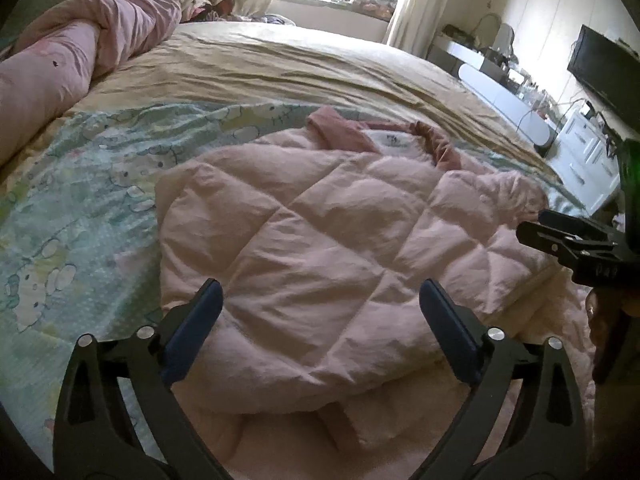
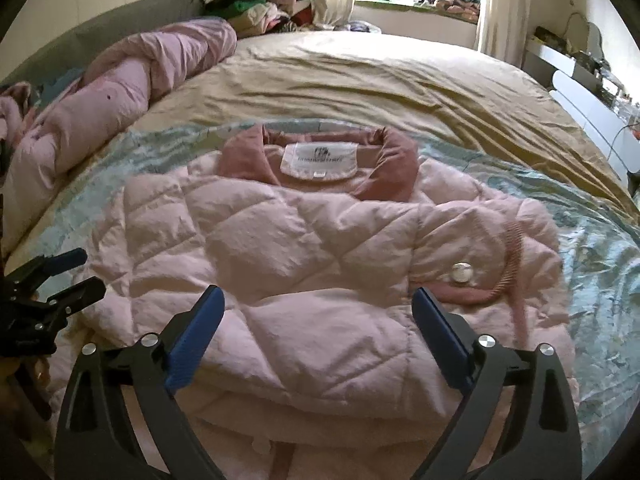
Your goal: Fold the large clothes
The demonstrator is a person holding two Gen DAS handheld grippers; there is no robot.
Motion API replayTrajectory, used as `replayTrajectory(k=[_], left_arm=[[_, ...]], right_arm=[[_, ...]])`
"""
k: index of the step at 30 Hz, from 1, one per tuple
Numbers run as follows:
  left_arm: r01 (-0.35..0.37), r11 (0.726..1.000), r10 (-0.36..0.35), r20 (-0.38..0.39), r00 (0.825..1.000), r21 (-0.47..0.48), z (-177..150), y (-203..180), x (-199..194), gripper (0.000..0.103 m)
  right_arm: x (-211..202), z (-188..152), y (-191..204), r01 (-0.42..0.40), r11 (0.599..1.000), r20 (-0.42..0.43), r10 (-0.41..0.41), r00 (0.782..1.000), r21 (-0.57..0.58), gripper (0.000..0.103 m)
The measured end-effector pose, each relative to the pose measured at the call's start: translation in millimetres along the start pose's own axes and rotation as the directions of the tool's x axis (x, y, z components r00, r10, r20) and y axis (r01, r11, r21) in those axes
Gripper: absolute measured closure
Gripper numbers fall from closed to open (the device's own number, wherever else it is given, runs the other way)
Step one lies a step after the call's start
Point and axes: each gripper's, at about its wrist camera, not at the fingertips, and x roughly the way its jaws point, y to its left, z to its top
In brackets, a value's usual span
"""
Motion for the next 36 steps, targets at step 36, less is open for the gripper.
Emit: replayTrajectory(k=[36], left_arm=[[-0.05, 0.997, 0.061, 0.174, 0.983, -0.066, -9.7, -16.6, -123.2, 0.009]], right_arm=[[-145.5, -27.7, -40.3, -0.02, 0.994, 0.236, -0.005, 0.972, 0.104, 0.006]])
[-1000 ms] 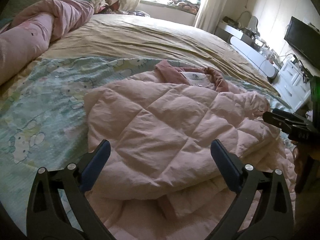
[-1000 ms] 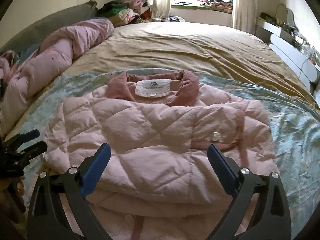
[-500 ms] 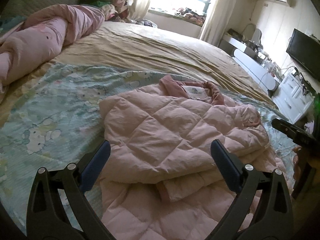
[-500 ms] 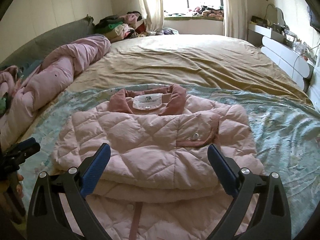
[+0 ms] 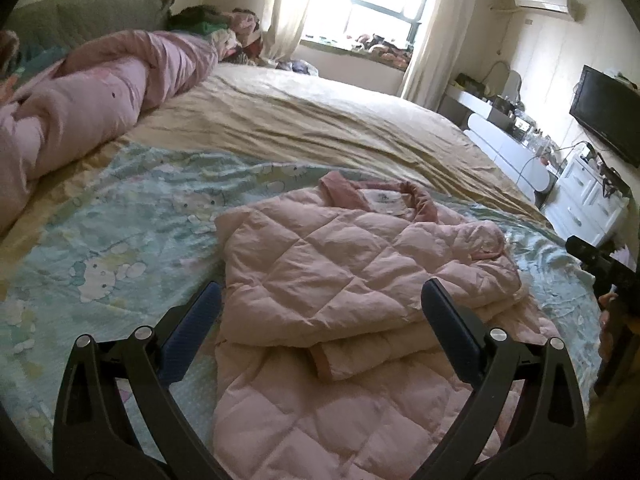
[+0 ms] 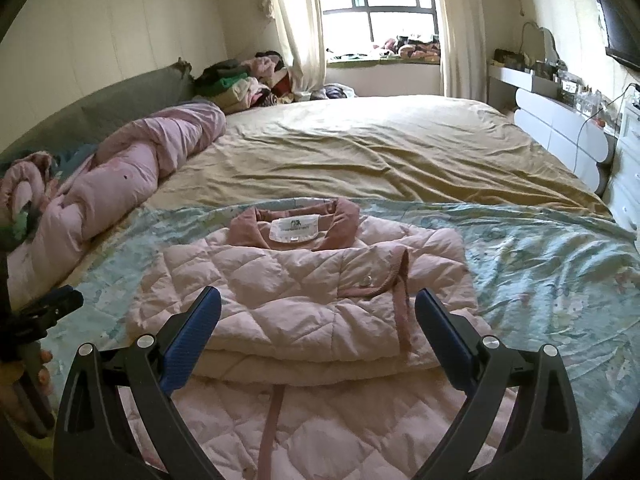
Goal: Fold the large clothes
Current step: 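Move both tools to the edge of the pink quilt under the coat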
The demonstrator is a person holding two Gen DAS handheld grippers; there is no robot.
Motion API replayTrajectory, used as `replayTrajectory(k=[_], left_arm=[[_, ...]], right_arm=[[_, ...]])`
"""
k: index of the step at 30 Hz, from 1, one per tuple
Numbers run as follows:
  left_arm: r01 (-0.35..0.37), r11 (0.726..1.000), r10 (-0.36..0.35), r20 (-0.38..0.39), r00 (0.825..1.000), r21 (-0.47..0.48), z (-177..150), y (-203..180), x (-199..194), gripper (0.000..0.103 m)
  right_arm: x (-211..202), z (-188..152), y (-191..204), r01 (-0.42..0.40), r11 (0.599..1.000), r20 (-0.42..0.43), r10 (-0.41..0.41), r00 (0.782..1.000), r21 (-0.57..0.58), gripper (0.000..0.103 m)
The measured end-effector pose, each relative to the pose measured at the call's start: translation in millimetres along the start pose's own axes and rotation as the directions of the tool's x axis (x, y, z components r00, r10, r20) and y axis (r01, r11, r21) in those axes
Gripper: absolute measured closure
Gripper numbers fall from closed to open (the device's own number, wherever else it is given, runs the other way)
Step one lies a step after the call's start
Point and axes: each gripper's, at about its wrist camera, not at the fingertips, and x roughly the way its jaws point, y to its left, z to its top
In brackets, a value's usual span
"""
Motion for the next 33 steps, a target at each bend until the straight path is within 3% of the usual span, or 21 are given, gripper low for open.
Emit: replayTrajectory(k=[11, 33], left_arm=[[0.003, 0.998, -0.009, 0.083, 0.996, 0.07, -13.5, -35.0, -48.1, 0.009], [-0.025, 0.994, 0.017, 0.079, 0.997, 0.109, -50.4, -57.9, -90.4, 0.009]], right_arm=[[-55.8, -8.1, -9.2, -0.016, 1.0, 0.071, 0.017, 0.997, -0.009, 0.006], [-106.6, -37.5, -26.7, -0.043, 0.999, 0.1, 0.041, 0.994, 0.016, 0.006]])
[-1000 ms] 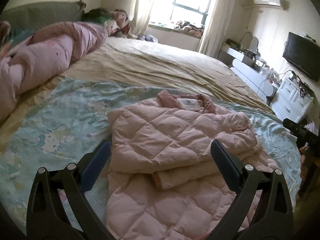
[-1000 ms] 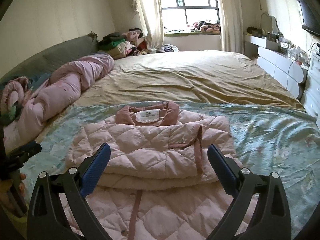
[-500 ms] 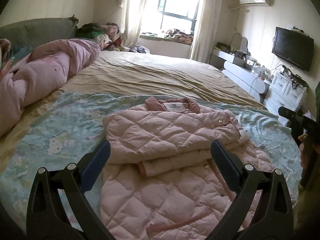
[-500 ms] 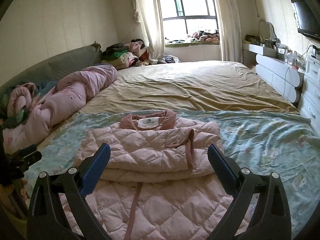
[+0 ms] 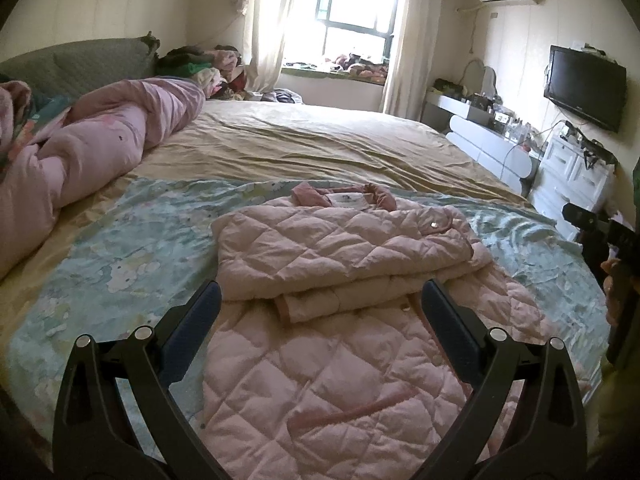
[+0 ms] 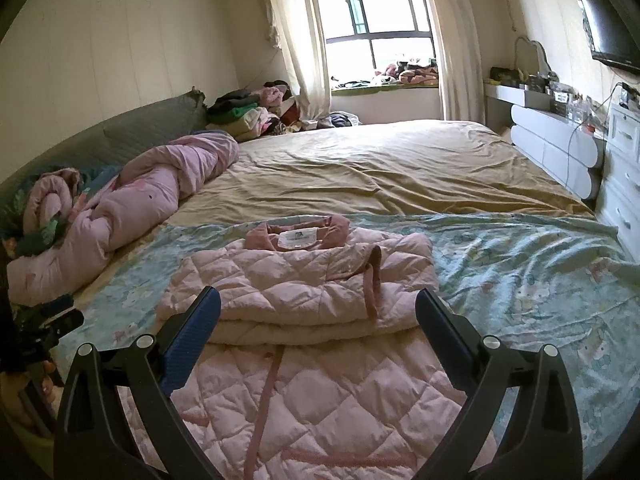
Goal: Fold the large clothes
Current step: 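Move both tools to the edge of the pink quilt under the coat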
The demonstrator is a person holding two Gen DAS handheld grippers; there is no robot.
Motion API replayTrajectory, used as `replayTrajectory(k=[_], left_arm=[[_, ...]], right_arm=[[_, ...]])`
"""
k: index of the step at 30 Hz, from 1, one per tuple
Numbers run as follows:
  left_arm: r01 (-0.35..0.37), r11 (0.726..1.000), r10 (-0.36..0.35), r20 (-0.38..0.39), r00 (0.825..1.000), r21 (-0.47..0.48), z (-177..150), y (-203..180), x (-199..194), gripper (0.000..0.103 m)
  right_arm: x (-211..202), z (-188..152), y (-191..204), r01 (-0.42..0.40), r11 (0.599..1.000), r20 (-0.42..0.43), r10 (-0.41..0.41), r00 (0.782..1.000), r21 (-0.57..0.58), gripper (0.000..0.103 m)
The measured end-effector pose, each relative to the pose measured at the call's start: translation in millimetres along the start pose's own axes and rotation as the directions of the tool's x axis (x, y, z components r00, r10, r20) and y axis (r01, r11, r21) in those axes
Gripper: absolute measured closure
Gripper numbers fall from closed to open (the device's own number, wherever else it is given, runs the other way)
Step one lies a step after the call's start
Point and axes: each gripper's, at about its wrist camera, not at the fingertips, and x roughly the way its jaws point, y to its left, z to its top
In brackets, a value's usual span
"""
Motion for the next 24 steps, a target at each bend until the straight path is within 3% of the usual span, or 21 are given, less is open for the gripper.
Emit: replayTrajectory(k=[11, 24], left_arm=[[-0.03, 1.0, 0.03, -0.016, 0.999, -0.003, -20.2, -1.9, -20.2, 0.009], [-0.075, 0.996, 0.072, -0.092, 0.993, -0.04, -55.4, 18.2, -25.8, 0.009]], right_arm=[[-26.1, -19.1, -19.7, 0.012, 1.0, -0.003, -0.012, 1.0, 0.002, 0.006], [-37.6, -38.5, -29.3, 0.019, 1.0, -0.029, -0.02, 0.999, -0.022, 0.006]])
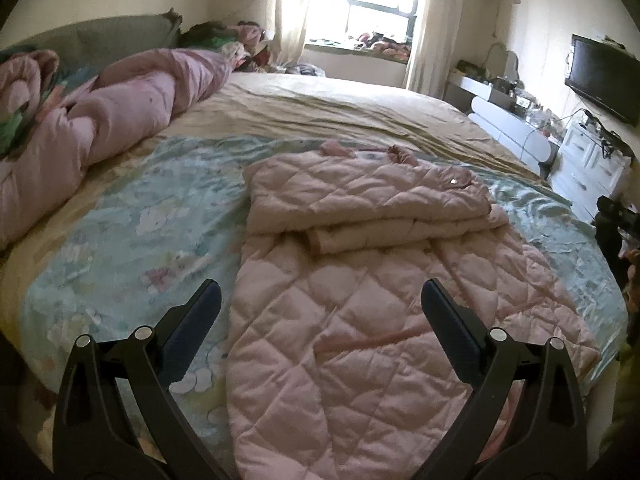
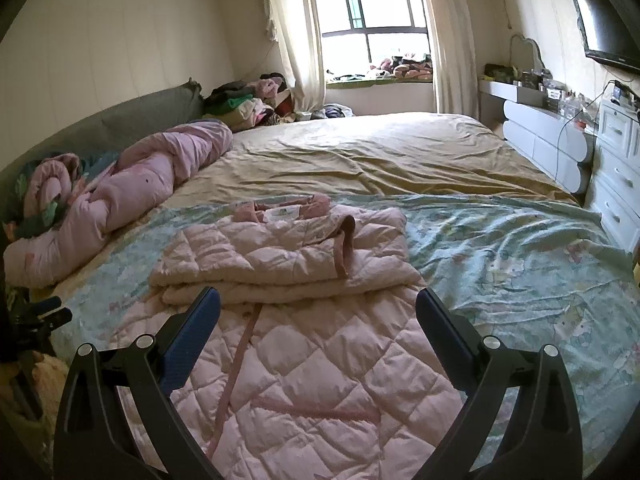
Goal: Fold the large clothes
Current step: 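Move both tools to the edge of the pink quilt under the coat, then close both tools on the ribbed edge of the pink quilt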
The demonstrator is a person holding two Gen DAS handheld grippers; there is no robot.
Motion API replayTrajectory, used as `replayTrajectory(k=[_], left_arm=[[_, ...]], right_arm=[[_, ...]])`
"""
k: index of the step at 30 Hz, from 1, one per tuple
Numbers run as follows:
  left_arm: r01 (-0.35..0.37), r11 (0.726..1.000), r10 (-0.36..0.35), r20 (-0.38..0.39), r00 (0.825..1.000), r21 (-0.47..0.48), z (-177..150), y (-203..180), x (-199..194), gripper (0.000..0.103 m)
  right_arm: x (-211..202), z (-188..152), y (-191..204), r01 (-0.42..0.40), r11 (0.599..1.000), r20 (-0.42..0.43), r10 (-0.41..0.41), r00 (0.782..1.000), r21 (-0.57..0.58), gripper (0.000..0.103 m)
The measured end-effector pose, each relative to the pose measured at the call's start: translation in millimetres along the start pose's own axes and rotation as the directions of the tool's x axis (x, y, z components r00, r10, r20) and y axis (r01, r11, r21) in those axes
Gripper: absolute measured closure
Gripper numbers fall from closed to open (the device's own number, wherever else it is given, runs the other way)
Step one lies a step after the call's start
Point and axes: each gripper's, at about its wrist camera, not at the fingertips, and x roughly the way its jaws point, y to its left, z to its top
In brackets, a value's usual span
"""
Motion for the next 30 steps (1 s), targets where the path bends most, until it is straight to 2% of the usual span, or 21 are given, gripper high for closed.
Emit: replayTrajectory(k=[9, 21, 26, 30], left_arm=[[-0.031, 0.999, 0.03, -0.038, 0.999, -0.015, -18.3, 13.2, -2.9, 0.009], [-0.062, 0.997, 0.055, -0.138, 0.989, -0.042, -46.3, 30.7, -1.0, 0.009], [-0.057, 0.997, 0.044, -0.212, 0.976, -0.057, -63.3, 37.9, 5.8, 0.009], [-0.052, 0.998, 0.042, -0.275, 0.96, -0.029, -73.2, 38.5, 12.6, 0.009]], right_arm=[[-0.2, -14.2, 0.3, -0.013, 1.0, -0.023, 0.013, 1.0, 0.0, 0.006], [1.8, -34.5, -4.5, -0.032, 0.999, -0.059, 0.033, 0.998, 0.007, 0.006], [1.7, -40.6, -8.9, -0.034, 0.999, -0.073, 0.034, 0.997, 0.009, 0.006], [0.6, -48.6, -16.3, -0.025, 1.0, -0.089, 0.026, 0.996, 0.015, 0.006]])
